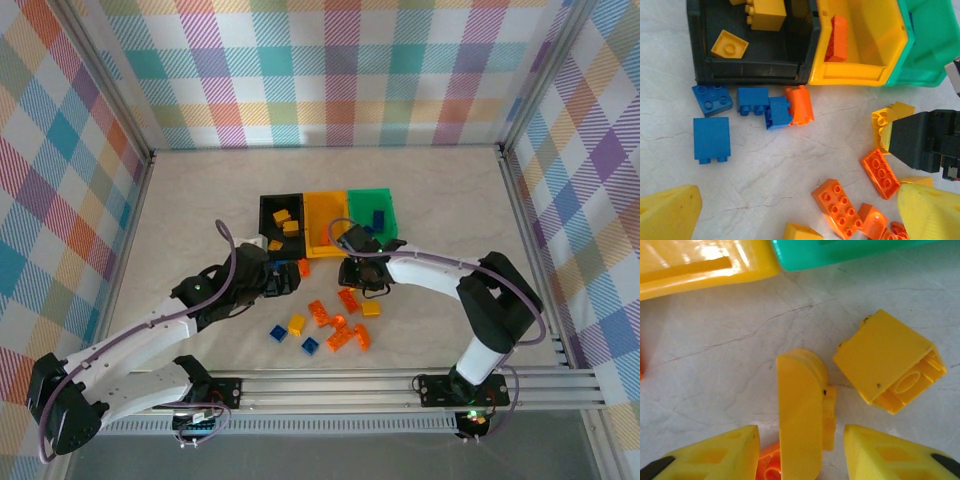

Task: Sort the legos into containers by color

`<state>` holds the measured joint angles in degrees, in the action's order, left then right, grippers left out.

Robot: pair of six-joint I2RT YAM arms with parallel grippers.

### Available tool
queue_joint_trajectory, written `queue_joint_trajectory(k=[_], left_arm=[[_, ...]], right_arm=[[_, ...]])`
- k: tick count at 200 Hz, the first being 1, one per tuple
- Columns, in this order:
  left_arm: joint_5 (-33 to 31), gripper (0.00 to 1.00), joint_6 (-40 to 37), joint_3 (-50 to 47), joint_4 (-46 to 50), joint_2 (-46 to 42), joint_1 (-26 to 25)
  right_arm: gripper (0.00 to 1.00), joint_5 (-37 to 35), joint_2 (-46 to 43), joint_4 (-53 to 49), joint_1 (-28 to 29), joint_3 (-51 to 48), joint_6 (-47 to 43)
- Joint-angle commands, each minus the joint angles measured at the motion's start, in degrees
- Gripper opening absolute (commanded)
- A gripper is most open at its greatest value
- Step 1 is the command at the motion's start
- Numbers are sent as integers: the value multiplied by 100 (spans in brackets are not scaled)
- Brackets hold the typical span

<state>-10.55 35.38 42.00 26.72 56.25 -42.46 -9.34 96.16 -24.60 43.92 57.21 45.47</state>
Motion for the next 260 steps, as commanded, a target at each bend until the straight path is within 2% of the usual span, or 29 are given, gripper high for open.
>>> queue_joint_trajectory(k=[1, 52, 94, 112, 132, 155, 183, 230, 260], left_arm=[[75, 100, 76, -129, -146, -93, 102], [116, 100, 122, -278, -128, -218, 219], [70, 100, 158, -276, -51, -329, 282], [-28, 100, 196, -284, 45, -399, 291], [-257, 100, 308, -399, 157, -559, 302], [-519, 100, 586, -680, 250, -830, 317], [-576, 100, 756, -848, 401, -1171, 335], [-444, 100, 820, -982, 611, -1458, 346], [-360, 100, 814, -992, 615, -1476, 357]], right_arm=[[46, -232, 198, -207, 11, 206, 153], [30, -296, 282, -216, 11, 207, 15], [21, -272, -268, -328, 10, 124, -327], [19, -69, -688, -427, 38, 170, -678], [19, 487, -815, -575, 95, 600, -1167], [20, 980, -261, -764, 342, 1546, -1608], [21, 1204, 633, -701, 467, 2680, -1740], [23, 1000, 2420, -1087, 442, 4727, -1968], [26, 719, 3060, -1250, 381, 5493, -1943]])
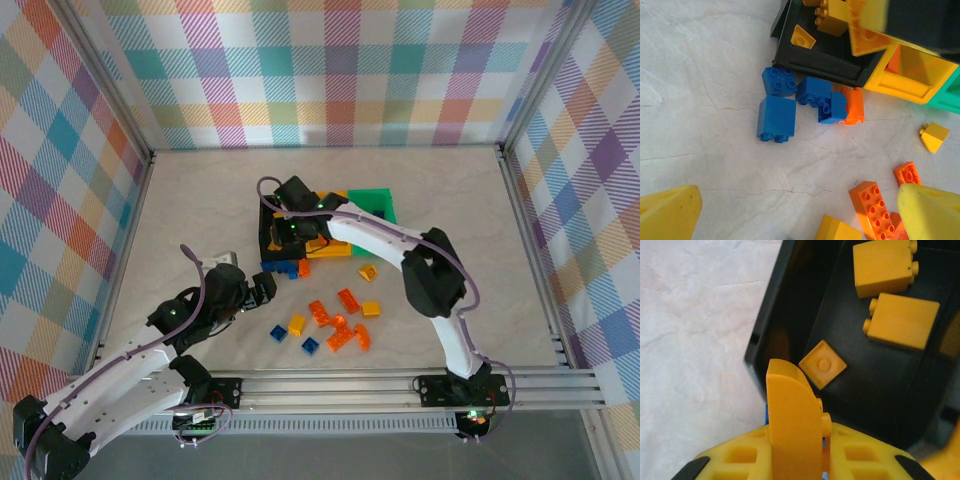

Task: Sort the legos into containers by color

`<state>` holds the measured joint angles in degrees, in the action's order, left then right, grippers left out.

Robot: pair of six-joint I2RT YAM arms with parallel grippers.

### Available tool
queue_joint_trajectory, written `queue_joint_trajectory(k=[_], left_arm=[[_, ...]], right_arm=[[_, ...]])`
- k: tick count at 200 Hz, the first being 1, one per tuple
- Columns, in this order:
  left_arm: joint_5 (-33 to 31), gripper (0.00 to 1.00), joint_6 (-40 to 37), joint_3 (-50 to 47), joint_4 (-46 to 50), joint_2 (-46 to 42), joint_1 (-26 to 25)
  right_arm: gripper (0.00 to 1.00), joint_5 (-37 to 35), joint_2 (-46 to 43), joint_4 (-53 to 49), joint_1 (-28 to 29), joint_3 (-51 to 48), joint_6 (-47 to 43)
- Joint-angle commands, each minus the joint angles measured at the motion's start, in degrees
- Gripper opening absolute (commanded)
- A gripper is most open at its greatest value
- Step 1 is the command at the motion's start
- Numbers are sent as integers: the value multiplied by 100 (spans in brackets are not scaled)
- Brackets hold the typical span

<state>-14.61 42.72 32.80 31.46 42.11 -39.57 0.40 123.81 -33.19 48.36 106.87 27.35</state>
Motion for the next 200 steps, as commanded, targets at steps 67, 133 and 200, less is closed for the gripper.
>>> queue_joint_trajectory(k=[67, 133, 200], left_arm=[[163, 100, 48, -71, 114, -58, 90], [152, 100, 19, 33, 62, -27, 113], [177, 100, -11, 208, -203, 453, 170]], right_arm=[[64, -295, 45, -201, -143, 540, -94], [70, -540, -2084, 394, -142, -1772, -29], [78, -777, -3821, 345, -718, -4555, 531]])
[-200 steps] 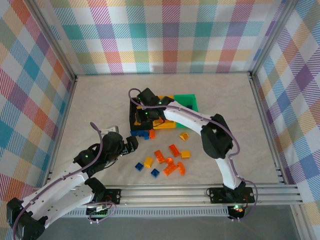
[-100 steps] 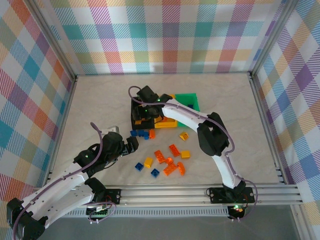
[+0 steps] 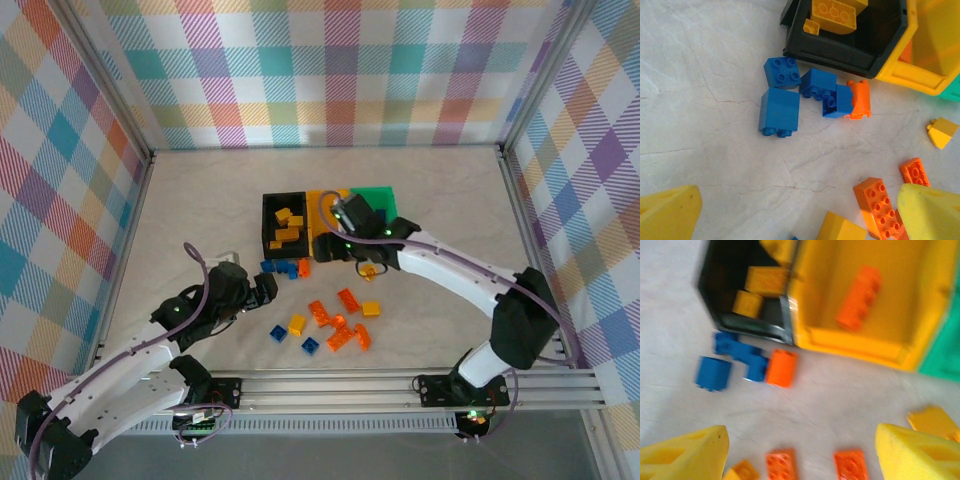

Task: Sort the legos into containers by color

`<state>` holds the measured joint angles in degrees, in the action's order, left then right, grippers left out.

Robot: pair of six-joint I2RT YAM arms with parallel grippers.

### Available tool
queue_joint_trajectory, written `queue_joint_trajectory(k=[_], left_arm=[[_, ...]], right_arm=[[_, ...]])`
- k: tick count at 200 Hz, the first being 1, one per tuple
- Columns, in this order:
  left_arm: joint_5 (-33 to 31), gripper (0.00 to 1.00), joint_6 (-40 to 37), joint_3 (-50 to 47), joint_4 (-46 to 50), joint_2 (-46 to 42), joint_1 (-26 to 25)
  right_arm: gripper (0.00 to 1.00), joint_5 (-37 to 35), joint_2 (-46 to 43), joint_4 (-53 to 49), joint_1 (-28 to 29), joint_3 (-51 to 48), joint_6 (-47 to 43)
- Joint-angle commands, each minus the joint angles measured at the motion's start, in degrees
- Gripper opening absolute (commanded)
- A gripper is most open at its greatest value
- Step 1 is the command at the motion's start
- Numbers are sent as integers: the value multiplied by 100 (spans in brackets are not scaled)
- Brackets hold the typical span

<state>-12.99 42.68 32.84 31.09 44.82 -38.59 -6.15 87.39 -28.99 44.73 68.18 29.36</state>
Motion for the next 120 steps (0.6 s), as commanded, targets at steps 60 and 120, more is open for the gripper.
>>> queue_joint_trajectory(k=[60, 120], left_arm=[[130, 100, 67, 236, -288, 534, 86], [166, 100, 122, 161, -321, 579, 122]], right_arm=[[78, -360, 536, 141, -958, -1087, 190], [73, -104, 1165, 451, -1001, -1038, -37]])
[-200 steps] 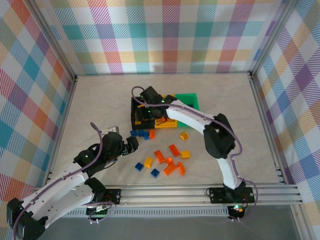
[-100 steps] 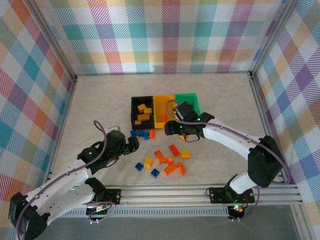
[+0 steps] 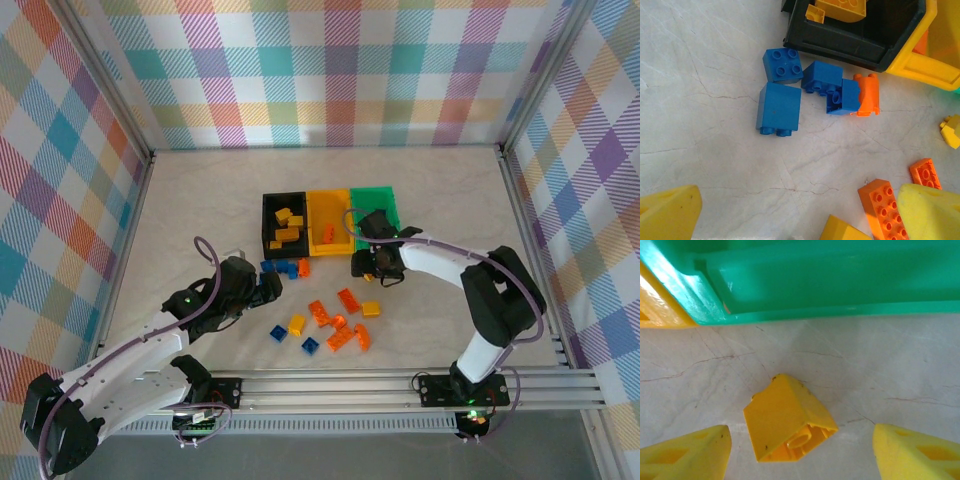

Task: Sort the legos into containers by color

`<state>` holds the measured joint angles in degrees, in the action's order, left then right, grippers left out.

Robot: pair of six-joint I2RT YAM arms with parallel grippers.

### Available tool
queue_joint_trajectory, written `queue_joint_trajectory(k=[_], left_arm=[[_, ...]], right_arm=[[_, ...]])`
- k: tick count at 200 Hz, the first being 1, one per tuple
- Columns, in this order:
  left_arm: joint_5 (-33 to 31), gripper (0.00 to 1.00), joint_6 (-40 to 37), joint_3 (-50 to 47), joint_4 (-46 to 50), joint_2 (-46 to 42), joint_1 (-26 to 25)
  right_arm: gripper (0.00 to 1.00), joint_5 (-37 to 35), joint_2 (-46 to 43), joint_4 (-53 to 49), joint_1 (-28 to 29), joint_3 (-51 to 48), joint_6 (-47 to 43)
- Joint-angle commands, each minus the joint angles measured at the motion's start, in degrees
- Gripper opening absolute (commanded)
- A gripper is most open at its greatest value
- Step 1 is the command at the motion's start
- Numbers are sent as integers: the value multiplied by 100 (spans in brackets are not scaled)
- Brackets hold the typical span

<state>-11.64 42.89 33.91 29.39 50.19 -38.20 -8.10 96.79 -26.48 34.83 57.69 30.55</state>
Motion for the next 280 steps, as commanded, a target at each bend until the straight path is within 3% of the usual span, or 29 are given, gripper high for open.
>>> queue_joint_trajectory(k=[1, 38, 91, 160, 193, 234, 280], left_arm=[[35, 100, 103, 54, -151, 42, 83], [66, 100, 88, 67, -150, 105, 111], [92, 100, 97, 27, -154, 97, 137], [50, 100, 71, 19, -74, 22, 185], [35, 100, 80, -24, 30, -80, 216], [-1, 100, 88, -69, 278, -291, 224], [29, 100, 2, -124, 441, -607, 234]], right_arm=[[73, 94, 234, 202, -11, 13, -159], [66, 97, 458, 265, -9, 91, -250], [44, 256, 346, 315, 4, -7, -343], [37, 336, -698, -136, 323, 120, -595], [38, 610, -414, -451, 891, 1278, -847], [39, 981, 1016, -478, 1139, 3150, -806], [42, 715, 2781, -1258, 1145, 5513, -717]])
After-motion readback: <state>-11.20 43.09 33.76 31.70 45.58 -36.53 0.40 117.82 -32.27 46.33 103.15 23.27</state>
